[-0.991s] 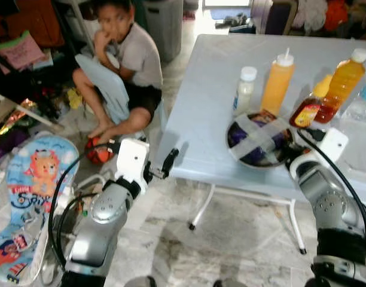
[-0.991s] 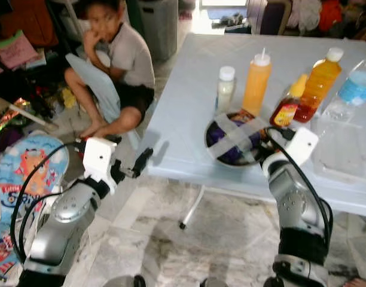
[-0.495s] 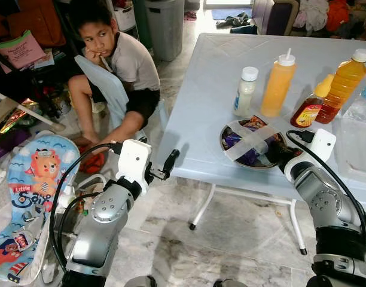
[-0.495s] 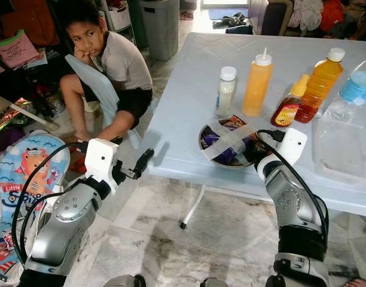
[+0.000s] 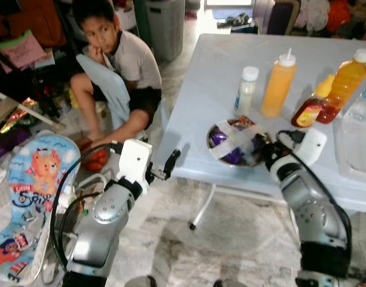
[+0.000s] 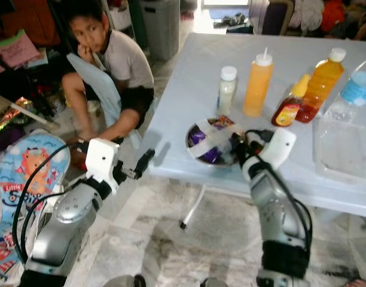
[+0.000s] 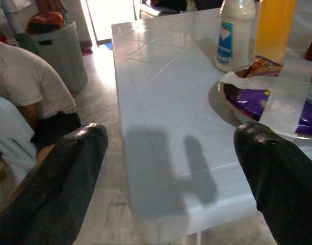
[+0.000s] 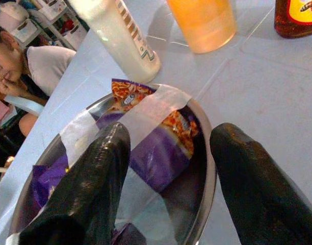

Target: Restocking fridge

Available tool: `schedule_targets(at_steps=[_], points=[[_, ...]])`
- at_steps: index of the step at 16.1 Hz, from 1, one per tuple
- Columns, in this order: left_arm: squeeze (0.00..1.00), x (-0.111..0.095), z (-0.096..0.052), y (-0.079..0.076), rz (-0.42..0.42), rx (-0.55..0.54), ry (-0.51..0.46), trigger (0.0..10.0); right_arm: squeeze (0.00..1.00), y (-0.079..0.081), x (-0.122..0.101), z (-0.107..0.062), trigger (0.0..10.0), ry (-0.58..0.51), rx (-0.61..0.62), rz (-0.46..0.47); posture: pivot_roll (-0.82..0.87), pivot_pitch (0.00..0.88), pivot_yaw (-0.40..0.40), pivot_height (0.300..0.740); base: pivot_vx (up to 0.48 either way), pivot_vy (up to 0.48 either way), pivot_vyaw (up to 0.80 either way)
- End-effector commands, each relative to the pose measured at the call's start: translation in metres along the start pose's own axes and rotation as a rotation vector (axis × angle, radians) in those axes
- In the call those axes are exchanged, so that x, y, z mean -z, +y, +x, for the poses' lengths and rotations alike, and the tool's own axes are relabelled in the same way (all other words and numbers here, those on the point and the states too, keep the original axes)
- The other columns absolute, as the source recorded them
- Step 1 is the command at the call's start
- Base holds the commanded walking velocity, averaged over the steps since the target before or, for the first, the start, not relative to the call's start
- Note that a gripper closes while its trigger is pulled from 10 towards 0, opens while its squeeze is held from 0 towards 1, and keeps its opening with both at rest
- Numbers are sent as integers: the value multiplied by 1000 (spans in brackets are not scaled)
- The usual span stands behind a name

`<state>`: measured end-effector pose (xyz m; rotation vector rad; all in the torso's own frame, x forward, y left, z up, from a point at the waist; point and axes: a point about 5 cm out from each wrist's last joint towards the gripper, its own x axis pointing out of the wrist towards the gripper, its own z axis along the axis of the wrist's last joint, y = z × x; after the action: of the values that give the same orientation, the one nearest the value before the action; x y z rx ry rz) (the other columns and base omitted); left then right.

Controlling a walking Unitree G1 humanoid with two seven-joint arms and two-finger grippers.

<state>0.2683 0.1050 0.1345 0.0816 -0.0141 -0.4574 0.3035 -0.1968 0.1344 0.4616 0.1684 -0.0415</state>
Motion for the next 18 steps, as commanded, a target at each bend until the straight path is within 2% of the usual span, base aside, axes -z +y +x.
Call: schedule_targets(at_steps=[1, 4, 7, 10, 11, 12, 13, 14, 18], points=[[0, 2, 0, 0, 8, 3, 8, 10000, 1000, 3, 0, -4, 10000, -18, 8, -4, -31, 91, 72, 740, 0, 0, 0], [0, 2, 0, -1, 9, 8, 6, 10000, 1000, 3, 14, -10, 10000, 5, 67, 27, -31, 92, 69, 740, 0, 0, 0], [0, 1, 0, -1, 11, 9, 2, 10000, 1000, 16, 23, -13, 10000, 18, 50, 70, -28, 95, 68, 740, 0, 0, 0], [0, 1, 0, -1, 12, 9, 0, 10000, 949, 30, 27, -12, 10000, 16, 30, 104, -26, 96, 69, 740, 0, 0, 0], [0, 1, 0, -1, 14, 11, -1, 10000, 839, 35, 27, -10, 10000, 15, 26, 133, -24, 95, 69, 740, 0, 0, 0], [0, 1, 0, -2, 15, 13, -2, 10000, 255, 39, 27, -8, 9608, 15, 27, 155, -24, 94, 68, 740, 0, 0, 0], [0, 1, 0, -2, 15, 13, -3, 10000, 114, 39, 28, -8, 6745, 16, 33, 157, -24, 94, 68, 740, 0, 0, 0], [0, 1, 0, -2, 16, 13, -3, 10000, 0, 37, 32, -9, 0, 34, 76, 190, -24, 94, 66, 740, 0, 0, 0], [0, 1, 0, -2, 15, 15, -4, 10000, 0, 28, 40, -15, 0, 42, 146, 199, -26, 94, 66, 740, 0, 0, 0]])
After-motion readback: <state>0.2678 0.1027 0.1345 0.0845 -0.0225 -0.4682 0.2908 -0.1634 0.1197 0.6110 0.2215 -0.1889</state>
